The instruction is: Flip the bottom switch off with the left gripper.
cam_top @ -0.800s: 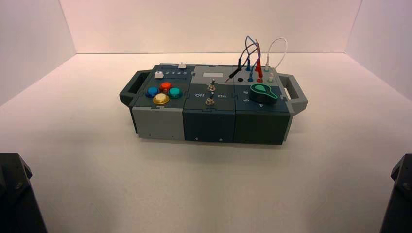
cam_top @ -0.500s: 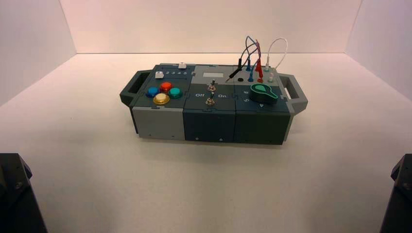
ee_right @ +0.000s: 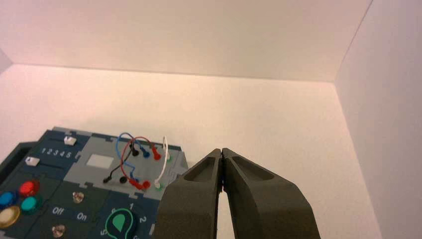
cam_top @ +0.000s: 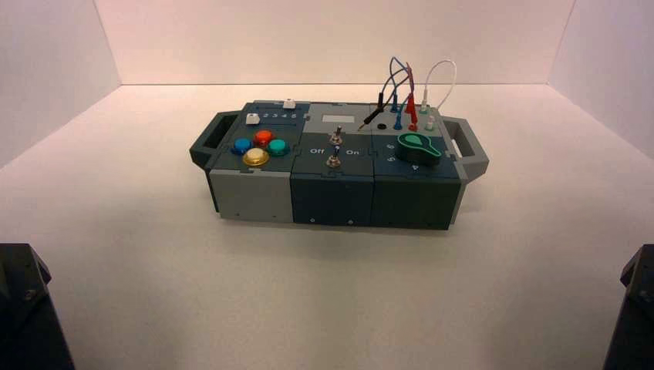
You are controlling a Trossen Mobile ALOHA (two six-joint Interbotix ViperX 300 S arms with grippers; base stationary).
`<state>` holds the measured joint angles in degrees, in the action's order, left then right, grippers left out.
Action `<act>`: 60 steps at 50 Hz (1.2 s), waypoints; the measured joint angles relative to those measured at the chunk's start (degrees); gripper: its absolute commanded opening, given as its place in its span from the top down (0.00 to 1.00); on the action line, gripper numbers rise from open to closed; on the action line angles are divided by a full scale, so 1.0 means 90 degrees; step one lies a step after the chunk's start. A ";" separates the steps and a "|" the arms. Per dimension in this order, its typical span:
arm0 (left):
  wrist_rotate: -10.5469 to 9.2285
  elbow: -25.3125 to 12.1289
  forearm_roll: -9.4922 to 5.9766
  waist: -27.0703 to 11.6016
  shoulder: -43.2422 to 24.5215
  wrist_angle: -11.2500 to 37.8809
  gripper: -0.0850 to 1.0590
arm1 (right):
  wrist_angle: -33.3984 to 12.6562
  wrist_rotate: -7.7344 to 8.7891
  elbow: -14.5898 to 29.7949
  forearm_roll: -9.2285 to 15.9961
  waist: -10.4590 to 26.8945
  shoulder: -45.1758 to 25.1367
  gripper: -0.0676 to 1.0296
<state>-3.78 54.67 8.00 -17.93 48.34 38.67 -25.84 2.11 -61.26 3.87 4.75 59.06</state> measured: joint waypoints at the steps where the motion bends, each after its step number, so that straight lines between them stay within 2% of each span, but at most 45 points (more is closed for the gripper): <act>1: 0.0000 -0.0029 0.0000 -0.0107 0.0010 0.0156 0.95 | -0.0059 0.0010 0.0020 0.0010 0.0010 -0.0078 0.96; 2: 0.0000 -0.0068 -0.0010 -0.0293 0.0020 0.0352 0.95 | -0.0088 0.0000 0.0029 0.0010 0.0010 -0.0137 0.96; 10: 0.0000 -0.0234 -0.0059 -0.0908 0.0039 0.0986 0.95 | -0.0254 0.0010 0.0127 0.0020 0.0010 -0.0420 0.96; 14: 0.0000 -0.0342 -0.0234 -0.1270 0.0029 0.1318 0.95 | -0.0332 0.0010 0.0166 0.0029 0.0000 -0.0518 0.96; 19: 0.0000 -0.0410 -0.0449 -0.1641 -0.0049 0.1387 0.95 | -0.0488 0.0010 0.0205 0.0068 0.0010 -0.0723 0.96; 23: 0.0000 -0.0479 -0.0527 -0.1885 -0.0234 0.1396 0.95 | -0.0635 0.0010 0.0264 0.0156 0.0029 -0.1025 0.96; 36: 0.0107 -0.0732 -0.0596 -0.2227 -0.1240 0.1426 0.95 | -0.1201 0.0039 0.0625 0.0273 0.0576 -0.2451 0.96; 47: 0.0117 -0.0947 -0.0811 -0.2559 -0.1572 0.1396 0.95 | -0.1260 0.0039 0.0801 0.0439 0.0684 -0.2998 0.96; 55: 0.0117 -0.0967 -0.0859 -0.2617 -0.1611 0.1387 0.95 | -0.1221 0.0039 0.0928 0.0498 0.0762 -0.3486 0.96; 60: 0.0117 -0.0967 -0.0869 -0.2666 -0.1621 0.1367 0.95 | -0.1191 0.0039 0.1123 0.0508 0.0811 -0.4111 0.96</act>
<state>-2.72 45.97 0.18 -41.92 33.75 50.98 -36.56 2.46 -51.15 8.44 12.04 22.06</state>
